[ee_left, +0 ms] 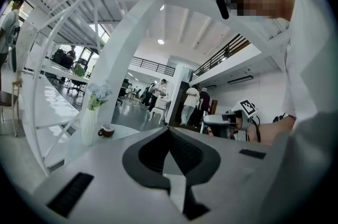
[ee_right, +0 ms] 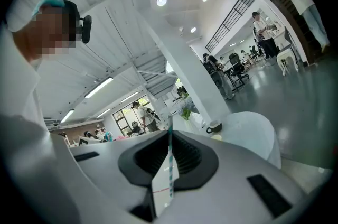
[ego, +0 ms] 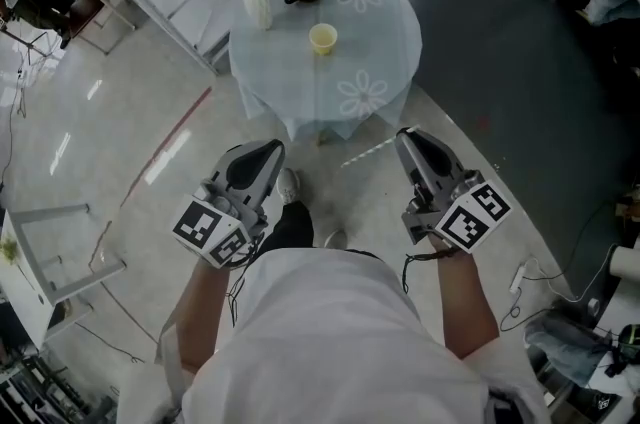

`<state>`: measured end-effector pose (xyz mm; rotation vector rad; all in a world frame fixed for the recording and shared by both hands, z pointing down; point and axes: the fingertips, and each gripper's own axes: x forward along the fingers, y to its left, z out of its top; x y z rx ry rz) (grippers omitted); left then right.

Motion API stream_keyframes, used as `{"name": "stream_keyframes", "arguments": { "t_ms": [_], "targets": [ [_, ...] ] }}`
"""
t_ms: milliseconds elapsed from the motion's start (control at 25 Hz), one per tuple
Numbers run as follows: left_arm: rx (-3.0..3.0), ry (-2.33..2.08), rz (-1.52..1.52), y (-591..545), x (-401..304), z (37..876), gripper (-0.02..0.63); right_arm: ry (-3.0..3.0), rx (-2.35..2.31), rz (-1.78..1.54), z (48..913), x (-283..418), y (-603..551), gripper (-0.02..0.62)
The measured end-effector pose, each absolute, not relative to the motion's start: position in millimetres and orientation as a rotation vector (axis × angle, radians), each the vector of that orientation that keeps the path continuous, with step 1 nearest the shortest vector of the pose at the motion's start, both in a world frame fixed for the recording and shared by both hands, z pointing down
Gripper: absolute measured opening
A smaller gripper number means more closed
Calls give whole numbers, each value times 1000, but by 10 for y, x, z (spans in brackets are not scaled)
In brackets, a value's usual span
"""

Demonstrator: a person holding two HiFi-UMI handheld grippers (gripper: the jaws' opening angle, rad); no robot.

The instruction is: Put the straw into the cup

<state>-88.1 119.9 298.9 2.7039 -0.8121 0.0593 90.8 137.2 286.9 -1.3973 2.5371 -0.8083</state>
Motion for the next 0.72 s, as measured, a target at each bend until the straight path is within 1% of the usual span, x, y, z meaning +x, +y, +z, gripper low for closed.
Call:
{"name": "stream_keyframes", "arguments": {
  "t_ms": [600, 720],
  "targets": [
    [2671, -761, 86, 48, -1154, 3237, 20, 2519, -1449, -872, 3109, 617, 240, 38],
    [2676, -742, 83, -92, -1203, 3168, 20, 2514, -1463, -869, 3035, 554, 114, 38]
  ]
}}
